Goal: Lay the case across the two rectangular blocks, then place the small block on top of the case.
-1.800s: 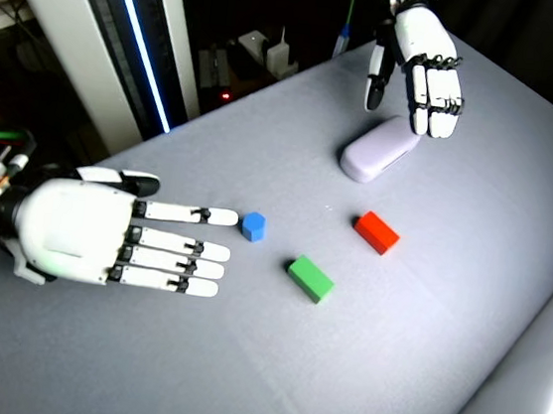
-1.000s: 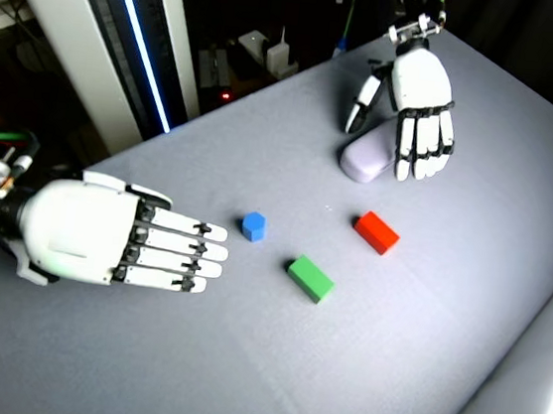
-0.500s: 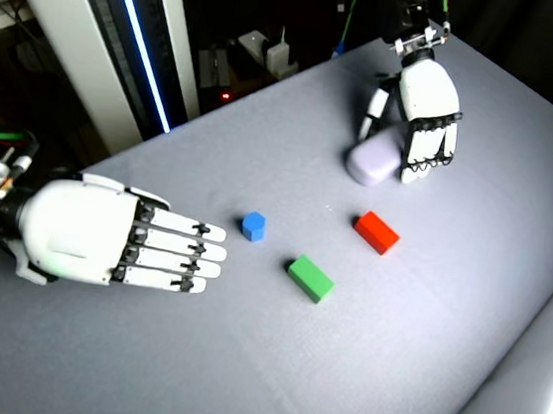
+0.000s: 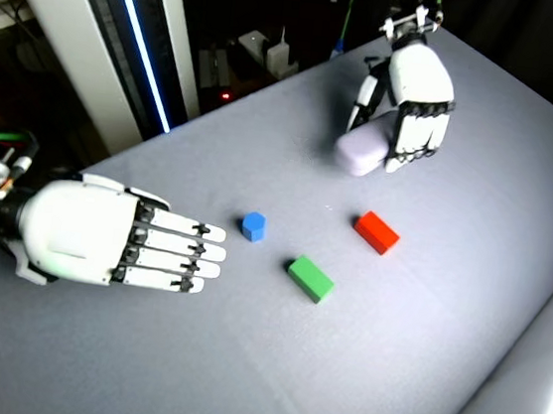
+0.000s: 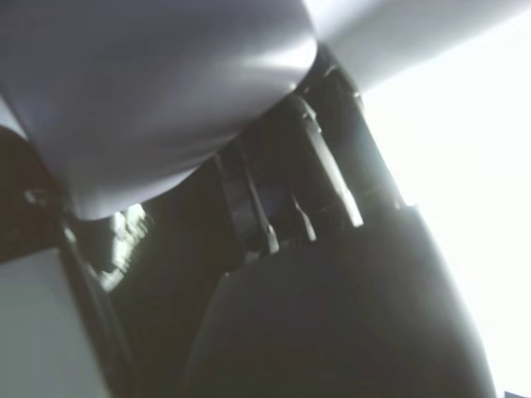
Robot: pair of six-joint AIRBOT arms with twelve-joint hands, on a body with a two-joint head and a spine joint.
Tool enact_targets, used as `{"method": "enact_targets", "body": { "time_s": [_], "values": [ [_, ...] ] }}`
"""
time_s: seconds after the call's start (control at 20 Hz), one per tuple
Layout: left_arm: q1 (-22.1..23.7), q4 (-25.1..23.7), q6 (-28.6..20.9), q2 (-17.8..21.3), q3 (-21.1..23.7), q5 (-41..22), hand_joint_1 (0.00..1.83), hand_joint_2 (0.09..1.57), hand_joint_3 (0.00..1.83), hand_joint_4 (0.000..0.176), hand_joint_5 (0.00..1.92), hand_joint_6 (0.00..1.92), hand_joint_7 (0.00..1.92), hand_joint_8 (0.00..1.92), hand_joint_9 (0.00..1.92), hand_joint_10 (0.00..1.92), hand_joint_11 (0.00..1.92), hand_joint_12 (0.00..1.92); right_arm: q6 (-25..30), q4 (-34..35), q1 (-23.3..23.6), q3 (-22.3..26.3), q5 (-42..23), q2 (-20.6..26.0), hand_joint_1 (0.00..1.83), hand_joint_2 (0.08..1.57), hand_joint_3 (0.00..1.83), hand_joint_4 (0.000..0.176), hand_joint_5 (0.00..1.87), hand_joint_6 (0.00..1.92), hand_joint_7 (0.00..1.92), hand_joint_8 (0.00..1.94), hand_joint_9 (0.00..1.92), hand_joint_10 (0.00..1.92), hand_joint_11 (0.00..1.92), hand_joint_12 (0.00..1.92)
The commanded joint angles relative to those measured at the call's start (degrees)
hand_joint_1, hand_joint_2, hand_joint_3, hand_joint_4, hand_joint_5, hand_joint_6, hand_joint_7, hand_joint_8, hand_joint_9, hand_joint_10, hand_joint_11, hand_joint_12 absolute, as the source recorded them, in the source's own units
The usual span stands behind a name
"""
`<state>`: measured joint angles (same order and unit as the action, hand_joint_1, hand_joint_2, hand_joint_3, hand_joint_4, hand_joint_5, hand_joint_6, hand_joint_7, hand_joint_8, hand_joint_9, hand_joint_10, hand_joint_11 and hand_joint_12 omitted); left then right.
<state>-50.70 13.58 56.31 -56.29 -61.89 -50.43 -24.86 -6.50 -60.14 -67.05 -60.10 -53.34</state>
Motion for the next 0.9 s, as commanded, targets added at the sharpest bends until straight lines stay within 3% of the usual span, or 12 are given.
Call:
{"method": "enact_targets", "body": {
  "time_s": [0.0,0.1,0.25,0.3,0.35,0.4,0.45,0.55,0.6,0.65,0.8,0.85],
  "values": [
    [1.35,-0.77,-0.32,-1.14,-0.66,-6.52,1.29,1.05,0.00,0.000,1.02,0.79,1.23,0.73,1.20,0.72,1.04,1.33,0.46,1.47,0.59,-0.12,-6.83,0.09,0.67,1.29,0.00,0.000,0.45,0.00,0.32,0.00,0.33,0.00,0.00,0.99],
    [3.69,-0.97,-0.34,-3.23,-2.17,-5.45,1.28,1.07,0.00,0.000,1.00,0.78,1.15,0.91,1.12,0.95,1.00,1.44,0.46,1.47,0.63,-0.15,-6.83,0.07,0.66,1.29,0.00,0.002,0.45,0.00,0.32,0.00,0.34,0.00,0.00,1.03],
    [7.47,-1.95,-0.39,-6.72,-4.91,-2.03,1.25,1.11,0.00,0.000,0.91,0.98,1.07,0.99,1.01,0.99,0.90,1.44,0.46,1.47,0.64,-0.21,-6.83,0.06,0.73,1.29,0.00,0.000,0.46,0.00,0.32,0.00,0.33,0.00,0.00,1.01],
    [8.53,-2.09,-0.38,-7.86,-5.94,-0.84,1.25,1.11,0.00,0.000,0.93,0.95,1.07,1.00,0.98,0.99,0.87,1.42,0.46,1.47,0.64,-0.23,-6.83,0.03,0.72,1.30,0.00,0.000,0.45,0.00,0.32,0.00,0.33,0.00,0.00,0.98],
    [9.83,-2.15,-0.38,-9.26,-7.22,0.63,1.36,1.09,0.00,0.000,0.97,0.79,1.06,0.96,0.98,1.16,0.85,1.41,0.46,1.47,0.64,-0.26,-6.83,-0.03,0.75,1.30,0.00,0.000,0.45,0.00,0.31,0.00,0.31,0.00,0.00,0.95],
    [11.89,-2.37,-0.37,-11.49,-9.26,3.21,1.39,1.08,0.00,0.000,0.99,0.77,1.06,0.94,0.98,1.20,0.82,1.39,0.46,1.47,0.65,-0.30,-6.83,-0.07,0.75,1.30,0.00,0.000,0.45,0.00,0.31,0.00,0.31,0.00,0.00,0.95],
    [12.99,-2.59,-0.37,-12.60,-10.51,4.87,1.29,1.08,0.00,0.000,1.01,0.79,1.10,0.96,1.01,1.03,0.90,1.35,0.46,1.47,0.70,-0.33,-6.83,-0.09,0.76,1.31,0.00,0.000,0.44,0.00,0.31,0.00,0.31,0.00,0.00,0.92],
    [15.22,-2.88,-0.37,-15.29,-13.13,8.13,1.27,1.07,0.00,0.000,1.06,0.70,1.10,0.98,1.02,0.94,0.88,1.39,0.46,1.47,0.80,-0.39,-6.83,-0.10,0.79,1.31,0.00,0.000,0.46,0.00,0.32,0.01,0.32,0.01,0.00,0.93],
    [16.00,-2.85,-0.38,-16.44,-14.22,9.24,1.27,1.07,0.00,0.000,1.09,0.64,1.10,0.99,1.03,0.94,0.88,1.41,0.46,1.47,0.82,-0.45,-6.83,-0.16,0.79,1.30,0.00,0.000,0.47,0.00,0.34,0.00,0.35,0.01,0.00,0.98],
    [16.84,-2.62,-0.38,-17.82,-15.50,10.43,1.37,1.05,0.00,0.000,1.12,0.54,1.11,0.84,1.03,1.12,0.86,1.41,0.46,1.47,0.87,-0.51,-6.83,-0.22,0.80,1.31,0.00,0.000,0.49,0.01,0.35,0.01,0.36,0.01,0.00,0.99],
    [18.37,-2.26,-0.39,-20.81,-18.52,13.32,1.29,1.05,0.00,0.000,1.14,0.52,1.12,0.95,1.06,0.91,0.92,1.38,0.46,1.46,0.91,-0.75,-6.83,-0.44,0.82,1.32,0.00,0.000,0.72,0.02,0.44,0.01,0.42,0.01,0.04,1.00],
    [18.88,-2.25,-0.39,-21.87,-19.66,14.38,1.29,1.04,0.00,0.000,1.14,0.52,1.16,0.90,1.11,0.79,0.95,1.31,0.46,1.44,0.92,-0.84,-6.83,-0.54,0.91,1.31,0.00,0.000,0.66,1.18,0.48,0.02,0.45,0.01,0.07,1.01]
  ]
}}
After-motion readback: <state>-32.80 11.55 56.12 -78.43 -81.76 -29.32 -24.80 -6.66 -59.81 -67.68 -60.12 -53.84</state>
